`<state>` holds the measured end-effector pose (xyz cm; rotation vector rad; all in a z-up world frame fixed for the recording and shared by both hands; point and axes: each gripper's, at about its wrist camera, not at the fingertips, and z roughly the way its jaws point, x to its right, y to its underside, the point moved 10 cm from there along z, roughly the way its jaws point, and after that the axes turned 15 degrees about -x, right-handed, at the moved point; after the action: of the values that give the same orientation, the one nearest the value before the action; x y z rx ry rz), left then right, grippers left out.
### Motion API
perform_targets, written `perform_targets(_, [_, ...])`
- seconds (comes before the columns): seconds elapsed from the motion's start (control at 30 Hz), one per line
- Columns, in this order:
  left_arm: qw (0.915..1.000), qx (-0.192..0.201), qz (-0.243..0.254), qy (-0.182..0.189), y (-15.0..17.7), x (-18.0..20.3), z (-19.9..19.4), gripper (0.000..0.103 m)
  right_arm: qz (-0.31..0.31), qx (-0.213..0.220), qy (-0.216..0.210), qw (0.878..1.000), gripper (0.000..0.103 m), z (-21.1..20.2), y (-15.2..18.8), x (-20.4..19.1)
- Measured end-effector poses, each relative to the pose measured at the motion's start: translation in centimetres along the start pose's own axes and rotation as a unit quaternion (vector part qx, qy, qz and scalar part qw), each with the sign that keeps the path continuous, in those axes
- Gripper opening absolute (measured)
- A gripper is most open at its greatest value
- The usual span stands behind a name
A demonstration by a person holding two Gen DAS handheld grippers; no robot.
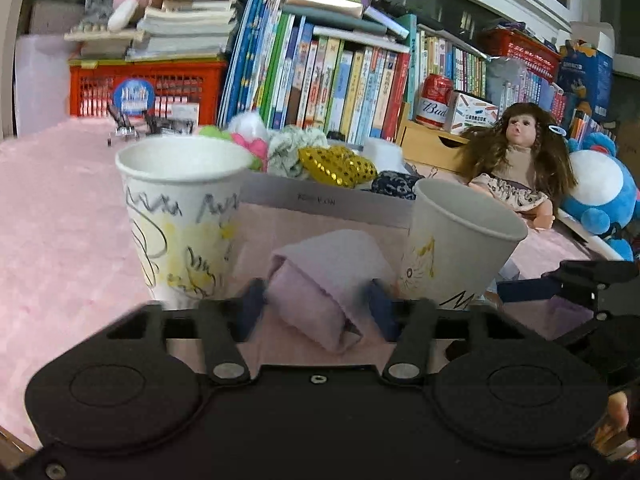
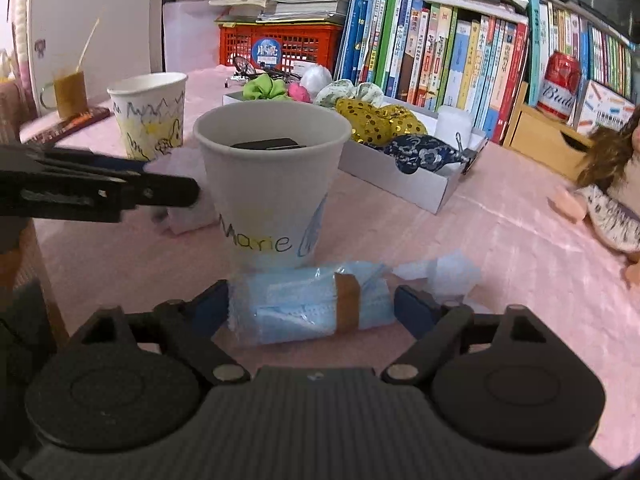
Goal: Organize soft objects
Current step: 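Lift pink cloth with left tool while right tool closes on blue packet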
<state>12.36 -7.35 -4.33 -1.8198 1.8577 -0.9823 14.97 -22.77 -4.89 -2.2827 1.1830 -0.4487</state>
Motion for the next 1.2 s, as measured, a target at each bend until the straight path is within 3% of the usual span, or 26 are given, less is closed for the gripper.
perform_targets(0.1, [0.9999,-0.008,-0.004,0.01,0.3,-0.1,-0.2,0.016,0.01,0.009,-0.003,1.0,0.08,-0.5,0.2,-0.2])
perform_targets(0.33, [0.9983,-0.038,0.023,0.037,2.8,0.2,-3.1,0.021,0.024,0.022,0.005,0.999,0.08,-1.7,1.1,-0.8])
perform_targets(0.47, [0.9978,-0.045,0.032,0.037,3.9,-0.3,-4.7,0.064,0.024,0.025,0.01,0.999,0.083,-2.3,1.6,-1.4])
perform_targets(0.5, [0.998,-0.039,0.037,0.034,4.0,-0.3,-5.1,0.07,0.025,0.025,0.011,0.999,0.084,-2.3,1.7,-1.5])
perform_targets(0.7, [0.9956,0.019,0.091,-0.007,2.7,0.2,-5.8,0.086,0.03,0.026,0.02,0.999,0.084,-2.6,2.1,-1.6])
perform_targets(1.03, [0.9947,-0.008,0.102,-0.005,1.3,1.0,-1.3,0.088,0.035,0.034,0.036,0.998,0.085,-3.3,2.5,-1.4])
perform_targets(1.13, [0.9939,-0.017,0.109,0.003,1.5,1.3,-0.6,0.081,0.04,0.034,0.037,0.998,0.085,-3.2,2.5,-1.3])
perform_targets(1.2, [0.9936,-0.027,0.11,0.008,1.8,1.5,-0.2,0.067,0.041,0.035,0.037,0.998,0.085,-3.2,2.5,-1.4])
